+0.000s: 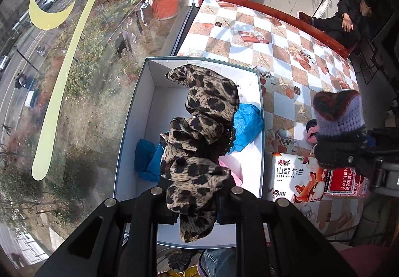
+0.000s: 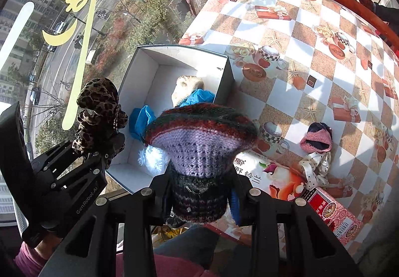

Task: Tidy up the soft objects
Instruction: 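Lower the scrunchie into the box and open left tool while right tool releases the hat there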

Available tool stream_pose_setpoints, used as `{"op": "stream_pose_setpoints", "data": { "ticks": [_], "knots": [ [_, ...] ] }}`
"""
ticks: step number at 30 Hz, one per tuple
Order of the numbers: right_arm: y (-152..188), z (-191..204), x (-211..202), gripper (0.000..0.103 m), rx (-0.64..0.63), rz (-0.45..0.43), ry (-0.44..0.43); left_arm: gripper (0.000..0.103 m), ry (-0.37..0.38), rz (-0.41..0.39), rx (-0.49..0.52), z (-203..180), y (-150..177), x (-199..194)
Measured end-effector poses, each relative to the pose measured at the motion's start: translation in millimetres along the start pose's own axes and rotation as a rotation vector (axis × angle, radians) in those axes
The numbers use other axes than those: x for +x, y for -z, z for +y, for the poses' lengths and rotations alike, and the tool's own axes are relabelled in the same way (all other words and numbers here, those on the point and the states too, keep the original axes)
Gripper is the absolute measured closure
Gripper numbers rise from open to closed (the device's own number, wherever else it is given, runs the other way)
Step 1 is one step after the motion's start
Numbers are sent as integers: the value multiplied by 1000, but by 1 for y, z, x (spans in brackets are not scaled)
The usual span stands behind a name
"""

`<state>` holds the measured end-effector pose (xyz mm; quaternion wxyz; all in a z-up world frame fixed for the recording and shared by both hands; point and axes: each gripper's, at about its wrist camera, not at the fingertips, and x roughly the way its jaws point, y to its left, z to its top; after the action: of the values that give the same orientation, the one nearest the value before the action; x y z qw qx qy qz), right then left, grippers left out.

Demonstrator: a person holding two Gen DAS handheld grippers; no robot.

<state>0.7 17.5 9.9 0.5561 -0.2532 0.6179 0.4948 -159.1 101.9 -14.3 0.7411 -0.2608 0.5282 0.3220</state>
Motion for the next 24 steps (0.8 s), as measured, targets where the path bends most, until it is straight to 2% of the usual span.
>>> {"op": "stream_pose_setpoints", "data": {
  "ticks": [13, 24],
  "knots": [
    [-9, 36, 25, 65, -94, 54, -12, 81, -11, 69, -50, 13, 18, 21],
    [-33, 42, 38, 65, -108, 54, 15, 81, -11, 81, -51, 14, 3, 37]
  ]
}}
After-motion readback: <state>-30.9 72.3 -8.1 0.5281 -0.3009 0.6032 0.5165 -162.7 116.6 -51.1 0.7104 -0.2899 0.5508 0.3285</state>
